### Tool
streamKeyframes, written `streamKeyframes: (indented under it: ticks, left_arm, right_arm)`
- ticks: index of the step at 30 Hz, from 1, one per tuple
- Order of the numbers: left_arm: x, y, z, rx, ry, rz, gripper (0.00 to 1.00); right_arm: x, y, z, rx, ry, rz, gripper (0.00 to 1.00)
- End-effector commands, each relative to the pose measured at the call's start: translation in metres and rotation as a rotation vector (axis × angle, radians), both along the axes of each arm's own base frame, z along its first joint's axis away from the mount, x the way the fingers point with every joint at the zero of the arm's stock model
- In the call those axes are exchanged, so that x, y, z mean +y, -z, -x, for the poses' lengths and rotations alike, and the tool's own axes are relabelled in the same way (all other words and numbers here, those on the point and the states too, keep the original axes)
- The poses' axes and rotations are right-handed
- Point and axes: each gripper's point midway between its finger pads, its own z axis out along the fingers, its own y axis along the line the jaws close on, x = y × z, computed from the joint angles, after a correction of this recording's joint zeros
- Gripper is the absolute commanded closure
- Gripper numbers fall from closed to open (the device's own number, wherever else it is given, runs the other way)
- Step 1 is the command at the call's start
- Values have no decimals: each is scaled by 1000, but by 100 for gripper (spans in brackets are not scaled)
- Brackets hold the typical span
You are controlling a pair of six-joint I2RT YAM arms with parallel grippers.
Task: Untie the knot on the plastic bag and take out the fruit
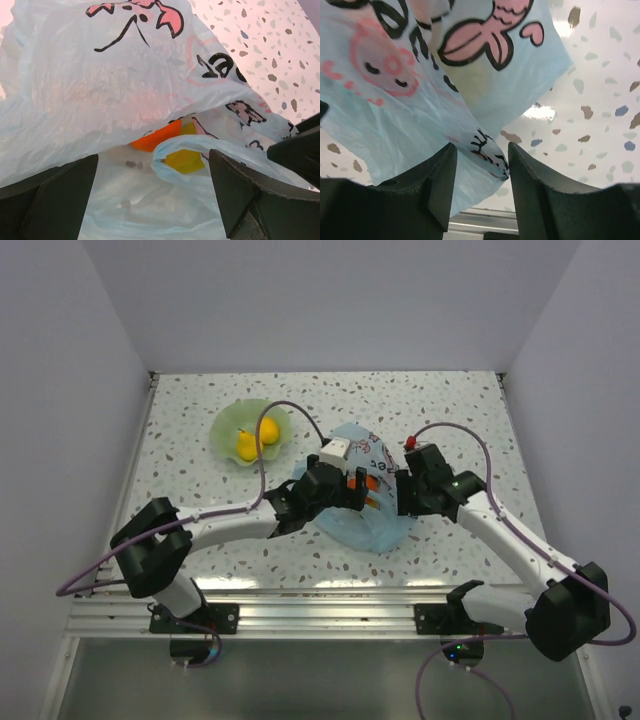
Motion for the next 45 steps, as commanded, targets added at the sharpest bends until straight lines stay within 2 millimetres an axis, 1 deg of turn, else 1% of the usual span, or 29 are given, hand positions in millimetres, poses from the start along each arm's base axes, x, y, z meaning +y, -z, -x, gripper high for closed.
streamKeyframes:
  ticks: [1, 2, 4, 5, 9, 12, 14, 15, 16, 18, 19, 21, 22, 23, 24, 25, 27, 28, 30, 31, 33, 34, 35, 36, 38, 39, 40, 42, 45]
  left_arm:
    - [-9, -11, -10, -40, -1, -28, 2]
    - [-11, -6, -11, -36, 6, -46, 2]
    - [-16, -5, -14, -33, 13, -57, 2]
    - [-18, 2, -15, -27, 19, -77, 3]
    - [-21, 7, -18, -26, 28, -103, 3]
    - [-22, 13, -23, -29, 27, -137, 3]
    - [-25, 13, -26, -31, 25, -151, 3]
    - [-27, 10, -28, -36, 23, -148, 3]
    - [-29, 8, -29, -37, 22, -145, 3]
    - [-30, 1, -29, -39, 21, -128, 3]
    - [-30, -7, -28, -43, 18, -110, 3]
    - [-25, -11, -26, -40, 11, -106, 2]
    - [-23, -21, -24, -47, 5, -85, 2]
    - [-20, -24, -22, -47, 3, -79, 2]
    - [-17, -21, -19, -37, 4, -84, 2]
    - [-14, -30, -17, -41, 0, -59, 2]
    - [-8, -28, -11, -28, -1, -60, 2]
    - [-5, -34, -10, -30, -8, -46, 2]
    - [2, -32, -6, -23, -13, -55, 2]
    - [4, -36, -5, -26, -18, -45, 2]
    - [7, -34, -2, -19, -19, -52, 2]
    - [8, -38, -2, -21, -22, -40, 2]
    - [9, -38, -2, -21, -26, -39, 2]
    - [10, -38, -2, -20, -28, -37, 2]
    - [12, -40, 0, -19, -34, -28, 2]
    - [17, -33, 3, 1, -37, -54, 2]
    - [19, -33, 4, 4, -41, -50, 2]
    - [21, -30, 7, 14, -37, -50, 2]
    - [22, -27, 11, 24, -30, -46, 2]
  right_arm:
    - [-12, 11, 16, 47, 53, 26, 52]
    - [-15, 18, 21, 65, 60, 36, 60]
    - [-18, 22, 22, 76, 86, 43, 70]
    - [-19, 23, 22, 78, 92, 42, 79]
    - [-21, 19, 15, 69, 73, 64, 89]
    - [-26, 14, 11, 75, 52, 113, 89]
    - [-25, 10, 11, 72, 38, 115, 81]
    - [-24, 6, 9, 59, 30, 107, 75]
    - [-20, -1, 7, 39, 22, 81, 56]
    - [-8, -18, 6, -6, -11, 11, 45]
    - [-4, -32, 2, -40, -30, -12, 40]
    - [0, -53, 2, -94, -61, -46, 39]
    - [3, -66, -1, -126, -74, -63, 38]
    - [8, -75, 0, -141, -101, -91, 38]
    - [13, -84, 1, -164, -131, -110, 38]
    - [18, -93, 0, -184, -152, -137, 38]
    - [32, -103, 2, -203, -201, -195, 42]
    - [38, -105, 0, -209, -217, -215, 43]
    - [50, -102, 2, -185, -256, -253, 44]
    - [56, -94, 1, -154, -267, -261, 45]
    - [67, -89, 3, -129, -285, -298, 45]
    - [71, -79, 5, -102, -296, -309, 45]
    - [74, -77, 2, -108, -299, -319, 45]
    - [76, -73, 2, -101, -301, -318, 44]
    - [72, -56, -1, -78, -277, -283, 42]
    - [70, -50, -2, -67, -269, -267, 41]
    - [66, -41, -3, -57, -255, -246, 39]
    - [65, -33, -8, -65, -245, -231, 39]
    - [69, -18, -7, -24, -262, -228, 40]
